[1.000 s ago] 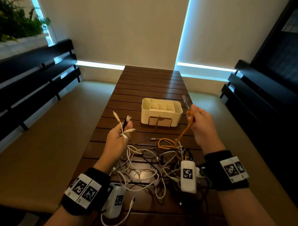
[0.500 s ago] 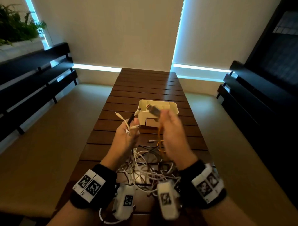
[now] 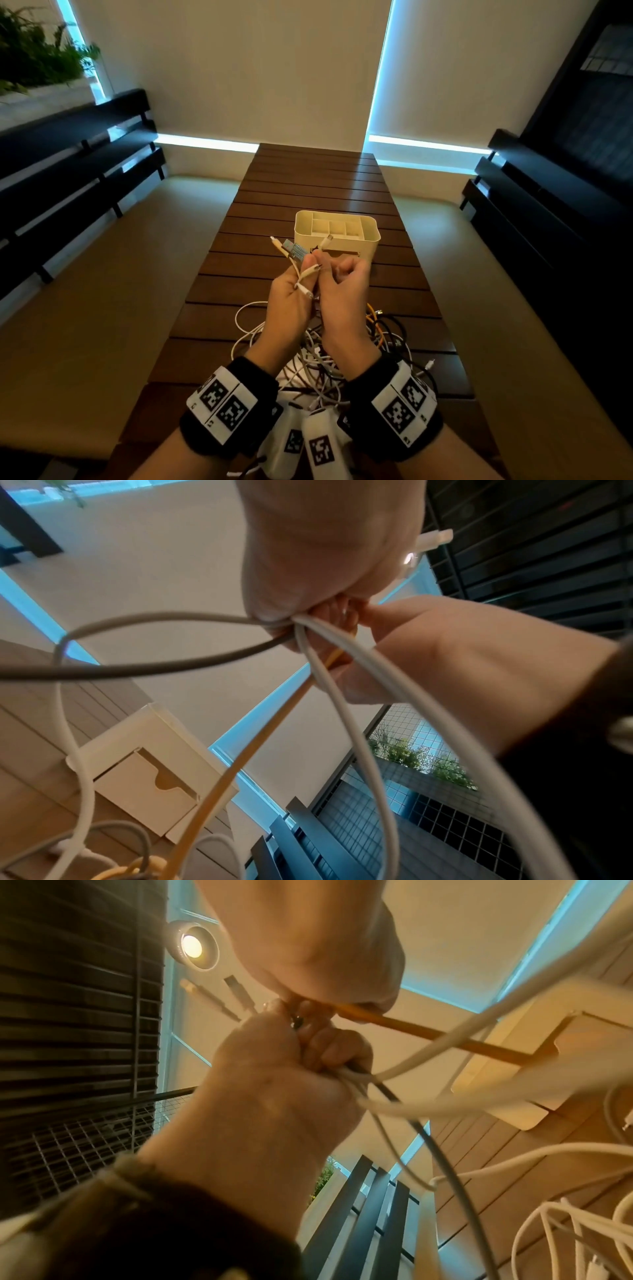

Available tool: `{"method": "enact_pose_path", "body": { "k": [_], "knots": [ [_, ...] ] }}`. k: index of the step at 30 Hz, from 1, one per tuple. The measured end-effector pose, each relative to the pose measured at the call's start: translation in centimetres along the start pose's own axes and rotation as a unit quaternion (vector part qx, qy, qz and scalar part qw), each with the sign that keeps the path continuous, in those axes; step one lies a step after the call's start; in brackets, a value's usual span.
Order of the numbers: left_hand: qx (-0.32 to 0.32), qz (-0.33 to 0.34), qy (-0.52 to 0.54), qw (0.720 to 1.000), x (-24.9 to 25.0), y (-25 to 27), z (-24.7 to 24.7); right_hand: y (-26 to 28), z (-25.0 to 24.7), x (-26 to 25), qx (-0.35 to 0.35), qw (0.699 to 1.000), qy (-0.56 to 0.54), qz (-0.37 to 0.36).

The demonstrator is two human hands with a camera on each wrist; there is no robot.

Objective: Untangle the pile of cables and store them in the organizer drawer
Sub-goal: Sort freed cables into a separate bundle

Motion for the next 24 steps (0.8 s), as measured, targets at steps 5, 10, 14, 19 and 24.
{"method": "enact_pose_path", "body": {
  "k": [5, 10, 14, 19, 24],
  "knots": [
    [0.051, 0.023, 0.05, 0.997, 2.7, -0.3, -0.1, -0.4, -1.6, 0.5, -0.167, 0.986, 0.018, 0.006],
    [0.122, 0.069, 0.196, 0.971, 8.7, -3.2, -4.0, -1.0, -5.8, 4.5, -0.318, 0.92, 0.227, 0.014],
    [0.082, 0.139, 0.297, 0.941, 12.9, -4.3, -7.5, -3.5, -10.1, 7.5, -0.302, 0.863, 0.403, 0.039],
    [0.033, 0.119, 0.069, 0.99, 11.2, -4.0, -7.7, -5.0, -10.6, 5.8, -0.251, 0.867, 0.431, 0.018],
    [-0.027, -0.005, -0.18, 0.983, 4.2, -3.3, -3.7, -5.3, -7.8, 2.3, -0.255, 0.87, 0.415, -0.075]
  ]
}}
Point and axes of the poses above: each hand's wrist, its own y-axis away from the middle knuckle, its own z-axis out of the palm, x = y × z, the point moved 1 cm from there along -y, towards the middle knuckle
